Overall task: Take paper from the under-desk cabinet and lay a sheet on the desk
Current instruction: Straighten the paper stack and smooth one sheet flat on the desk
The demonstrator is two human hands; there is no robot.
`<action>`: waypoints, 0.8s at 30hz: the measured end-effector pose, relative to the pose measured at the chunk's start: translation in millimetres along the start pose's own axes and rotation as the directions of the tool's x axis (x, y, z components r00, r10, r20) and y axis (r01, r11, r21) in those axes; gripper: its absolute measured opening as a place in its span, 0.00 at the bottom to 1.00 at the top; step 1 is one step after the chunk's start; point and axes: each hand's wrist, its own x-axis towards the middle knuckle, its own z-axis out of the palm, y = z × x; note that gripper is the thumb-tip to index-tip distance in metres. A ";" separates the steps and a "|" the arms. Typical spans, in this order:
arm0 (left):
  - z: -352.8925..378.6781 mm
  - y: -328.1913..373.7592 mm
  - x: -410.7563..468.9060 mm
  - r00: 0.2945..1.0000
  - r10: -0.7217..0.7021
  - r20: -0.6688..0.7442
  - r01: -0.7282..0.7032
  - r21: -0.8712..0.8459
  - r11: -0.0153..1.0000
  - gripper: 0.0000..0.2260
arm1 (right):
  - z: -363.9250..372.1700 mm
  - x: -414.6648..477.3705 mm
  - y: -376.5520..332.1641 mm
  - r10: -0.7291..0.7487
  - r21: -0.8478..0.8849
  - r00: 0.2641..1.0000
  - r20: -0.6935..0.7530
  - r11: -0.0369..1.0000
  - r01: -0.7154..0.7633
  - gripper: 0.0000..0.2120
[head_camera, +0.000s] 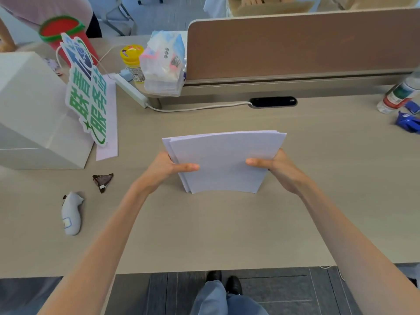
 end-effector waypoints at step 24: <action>38.8 -25.0 14.0 0.991 -0.036 -0.133 0.003 -0.234 0.972 0.19 | 23.1 2.2 14.3 -0.051 0.131 0.964 -0.260 0.987 0.087 0.12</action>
